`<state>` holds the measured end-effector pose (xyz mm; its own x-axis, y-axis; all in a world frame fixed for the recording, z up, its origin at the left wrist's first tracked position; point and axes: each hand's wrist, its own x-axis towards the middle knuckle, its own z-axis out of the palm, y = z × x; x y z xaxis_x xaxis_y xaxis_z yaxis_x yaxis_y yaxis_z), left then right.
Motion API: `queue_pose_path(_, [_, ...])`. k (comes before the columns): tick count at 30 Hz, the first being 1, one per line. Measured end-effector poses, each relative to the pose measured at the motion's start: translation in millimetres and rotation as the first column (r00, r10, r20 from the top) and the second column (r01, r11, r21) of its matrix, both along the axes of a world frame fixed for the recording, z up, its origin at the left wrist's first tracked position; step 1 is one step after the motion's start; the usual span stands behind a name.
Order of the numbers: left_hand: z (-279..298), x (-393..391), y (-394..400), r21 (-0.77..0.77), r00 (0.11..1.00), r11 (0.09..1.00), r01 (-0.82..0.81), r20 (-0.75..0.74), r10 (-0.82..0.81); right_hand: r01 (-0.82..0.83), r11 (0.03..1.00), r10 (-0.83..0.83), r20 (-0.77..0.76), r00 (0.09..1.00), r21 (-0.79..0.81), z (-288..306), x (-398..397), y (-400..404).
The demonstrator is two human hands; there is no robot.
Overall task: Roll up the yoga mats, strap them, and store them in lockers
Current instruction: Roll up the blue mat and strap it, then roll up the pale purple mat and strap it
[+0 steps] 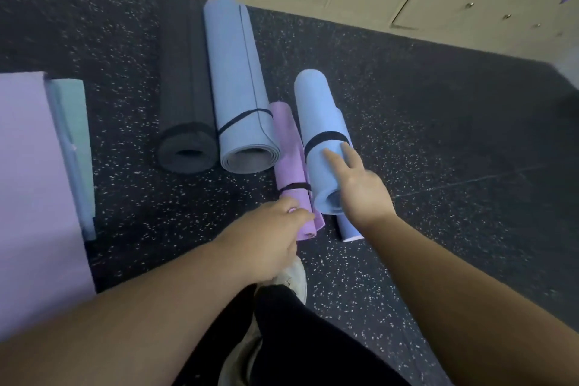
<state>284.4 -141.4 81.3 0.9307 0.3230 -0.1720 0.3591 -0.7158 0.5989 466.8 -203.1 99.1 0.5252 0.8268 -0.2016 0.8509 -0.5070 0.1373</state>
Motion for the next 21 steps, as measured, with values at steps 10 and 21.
queue_pose_path(10, [-32.9, -6.5, 8.7, -0.044, 0.976, 0.995, 0.094, -0.192, -0.1, 0.064, 0.976, -0.035, 0.143, 0.989, -0.207, -30.4, 29.7, -1.5])
queue_pose_path(21, [-35.4, -20.2, 16.7, -0.023, 0.947, 0.996, 0.085, -0.31, -0.088, 0.193, 0.942, -0.237, -0.137, 0.962, -0.275, -54.7, 3.2, -6.5])
